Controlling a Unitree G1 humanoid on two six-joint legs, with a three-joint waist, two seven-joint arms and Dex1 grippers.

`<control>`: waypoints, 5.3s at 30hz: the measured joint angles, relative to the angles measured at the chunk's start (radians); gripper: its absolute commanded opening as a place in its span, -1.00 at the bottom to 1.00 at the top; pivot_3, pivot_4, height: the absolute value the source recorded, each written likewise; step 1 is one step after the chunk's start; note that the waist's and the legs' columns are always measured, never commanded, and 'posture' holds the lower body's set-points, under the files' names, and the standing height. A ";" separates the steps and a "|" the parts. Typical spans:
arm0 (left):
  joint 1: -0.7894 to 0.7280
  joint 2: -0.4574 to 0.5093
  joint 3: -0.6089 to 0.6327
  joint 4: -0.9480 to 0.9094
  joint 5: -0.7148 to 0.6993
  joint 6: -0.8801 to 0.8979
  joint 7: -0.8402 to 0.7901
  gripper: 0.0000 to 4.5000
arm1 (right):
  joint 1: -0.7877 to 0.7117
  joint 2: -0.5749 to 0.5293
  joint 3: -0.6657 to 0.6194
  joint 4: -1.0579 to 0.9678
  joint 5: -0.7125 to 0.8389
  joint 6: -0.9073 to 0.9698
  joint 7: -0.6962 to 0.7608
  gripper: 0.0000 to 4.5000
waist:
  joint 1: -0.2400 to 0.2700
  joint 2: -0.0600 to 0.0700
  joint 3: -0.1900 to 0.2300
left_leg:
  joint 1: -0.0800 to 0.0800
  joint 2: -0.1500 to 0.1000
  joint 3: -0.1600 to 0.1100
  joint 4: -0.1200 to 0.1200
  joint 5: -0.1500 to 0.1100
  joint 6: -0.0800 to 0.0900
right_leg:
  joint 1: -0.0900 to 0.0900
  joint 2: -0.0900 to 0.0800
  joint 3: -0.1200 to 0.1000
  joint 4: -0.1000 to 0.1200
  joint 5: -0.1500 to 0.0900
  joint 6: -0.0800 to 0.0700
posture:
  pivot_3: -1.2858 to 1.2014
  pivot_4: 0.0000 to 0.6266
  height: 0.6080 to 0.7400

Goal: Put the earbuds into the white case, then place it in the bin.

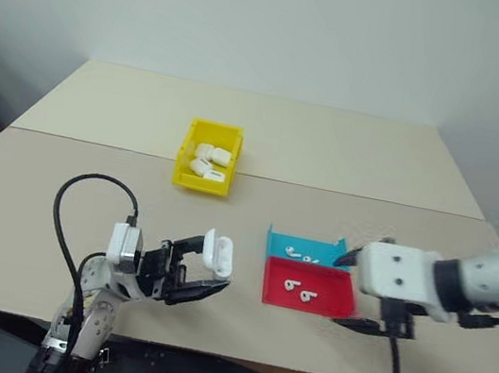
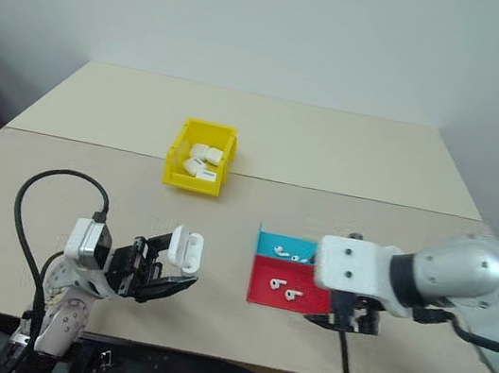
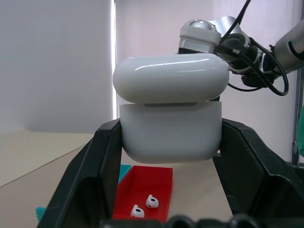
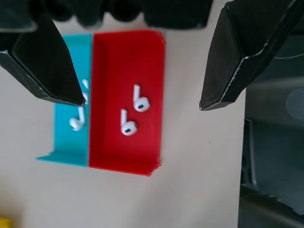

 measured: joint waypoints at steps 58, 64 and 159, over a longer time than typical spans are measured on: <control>0.198 0.035 0.022 -0.113 0.077 -0.057 0.003 0.24 | -0.282 0.422 0.449 0.571 -0.717 -0.559 0.371 0.08 | -0.001 0.001 0.000 | -0.003 0.001 0.001 0.001 0.000 0.001 | -0.005 0.001 0.000 0.005 0.000 -0.001 | 0.03 -0.52 1.00; 0.198 0.037 0.020 -0.113 0.093 -0.061 0.010 0.24 | -0.282 0.432 0.449 0.571 -0.718 -0.553 0.378 0.08 | -0.001 0.001 0.000 | -0.003 0.001 0.001 0.001 0.000 0.001 | -0.005 0.001 0.000 0.005 0.000 -0.001 | 0.03 -0.52 1.00; -0.252 -0.059 -0.053 -0.175 -0.060 0.196 0.171 0.24 | -0.044 0.995 -0.608 0.022 0.456 -0.007 -0.162 -0.57 | -0.009 0.001 -0.001 | -0.002 0.001 -0.003 0.001 -0.001 0.001 | -0.002 0.003 -0.002 0.005 0.000 -0.001 | 0.03 -0.52 1.00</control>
